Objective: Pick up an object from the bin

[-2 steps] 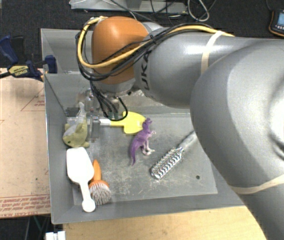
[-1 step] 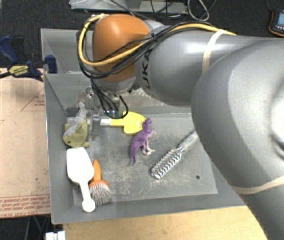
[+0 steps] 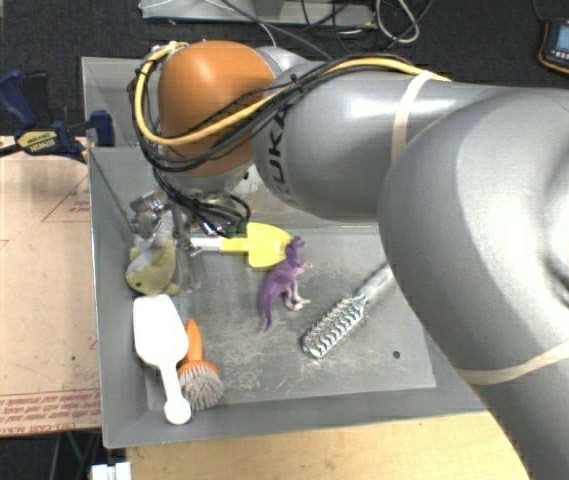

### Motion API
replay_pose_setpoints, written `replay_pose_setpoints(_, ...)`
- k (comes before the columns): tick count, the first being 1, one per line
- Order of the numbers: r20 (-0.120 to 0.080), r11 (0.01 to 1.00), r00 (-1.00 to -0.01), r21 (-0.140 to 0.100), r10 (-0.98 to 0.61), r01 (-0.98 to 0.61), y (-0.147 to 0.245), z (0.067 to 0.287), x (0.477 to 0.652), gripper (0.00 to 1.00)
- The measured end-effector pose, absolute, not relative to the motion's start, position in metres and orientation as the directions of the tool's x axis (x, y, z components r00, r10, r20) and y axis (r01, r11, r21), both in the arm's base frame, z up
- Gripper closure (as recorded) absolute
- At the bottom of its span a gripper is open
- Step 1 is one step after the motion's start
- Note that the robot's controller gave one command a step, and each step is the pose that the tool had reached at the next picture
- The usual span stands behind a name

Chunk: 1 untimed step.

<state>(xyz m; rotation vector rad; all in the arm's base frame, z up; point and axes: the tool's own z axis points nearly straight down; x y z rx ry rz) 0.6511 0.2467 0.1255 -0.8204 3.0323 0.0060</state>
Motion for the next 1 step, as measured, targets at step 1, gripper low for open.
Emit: replay_pose_setpoints(1,-0.006,0.865,-0.865,0.002,-0.502,-0.502,0.2425,0.1442,0.6466,0.00)
